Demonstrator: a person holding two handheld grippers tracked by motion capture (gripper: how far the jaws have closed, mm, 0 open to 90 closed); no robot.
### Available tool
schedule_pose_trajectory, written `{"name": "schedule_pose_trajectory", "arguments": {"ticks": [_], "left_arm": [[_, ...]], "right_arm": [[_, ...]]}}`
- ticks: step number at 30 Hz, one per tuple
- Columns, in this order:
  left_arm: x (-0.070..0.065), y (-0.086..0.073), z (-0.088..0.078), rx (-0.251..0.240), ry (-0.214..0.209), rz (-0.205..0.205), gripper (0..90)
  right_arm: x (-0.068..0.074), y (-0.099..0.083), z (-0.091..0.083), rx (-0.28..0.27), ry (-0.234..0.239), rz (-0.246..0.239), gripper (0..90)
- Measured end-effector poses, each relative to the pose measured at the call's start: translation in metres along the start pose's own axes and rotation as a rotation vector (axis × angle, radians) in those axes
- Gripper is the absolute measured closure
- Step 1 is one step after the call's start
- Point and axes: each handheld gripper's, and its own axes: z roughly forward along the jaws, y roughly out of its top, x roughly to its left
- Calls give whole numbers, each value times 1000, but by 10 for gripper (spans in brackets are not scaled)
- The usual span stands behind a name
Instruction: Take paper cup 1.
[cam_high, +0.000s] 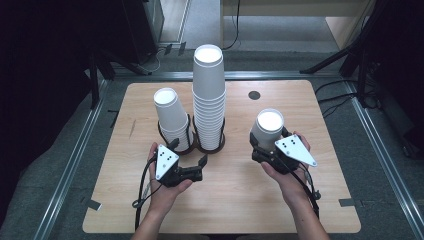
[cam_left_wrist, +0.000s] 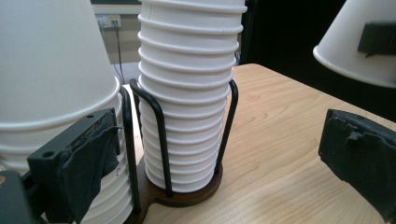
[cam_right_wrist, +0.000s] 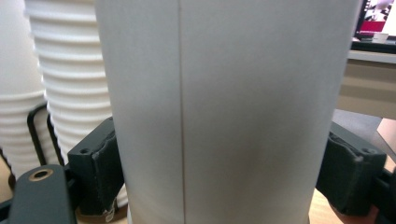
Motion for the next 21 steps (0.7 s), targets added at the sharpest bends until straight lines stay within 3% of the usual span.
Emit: {"name": "schedule_pose_trajectory", "arguments": {"ticks": [6, 8, 9, 10, 14, 17, 18, 19, 20, 21], "left_arm": [[1, -2, -1, 6, -1, 4, 0], [1, -3, 0, 8, -8, 3, 0], [1, -4, 0, 9, -16, 1, 0], [1, -4, 0, 9, -16, 1, 0], [2, -4, 1, 10, -49, -20, 0], [2, -2, 0, 5, -61, -27, 0], [1, -2, -1, 5, -66, -27, 0], [0, -1, -1, 3, -71, -25, 0], [0, -1, -1, 3, -76, -21, 0], [-1, -1, -1, 4, -81, -20, 0]], "right_arm": [[4, -12, -2, 13, -5, -69, 147], [8, -15, -1, 31, -10, -122, 147], [13, -19, -1, 46, -20, -177, 147], [13, -19, -1, 46, -20, -177, 147], [27, -29, -2, 57, 12, -264, 146], [31, -32, -1, 59, 27, -291, 145], [36, -36, 0, 63, 31, -335, 146], [36, -36, 0, 63, 31, -335, 146], [41, -39, 1, 63, 28, -399, 146], [41, -39, 1, 63, 28, -399, 146]]}}
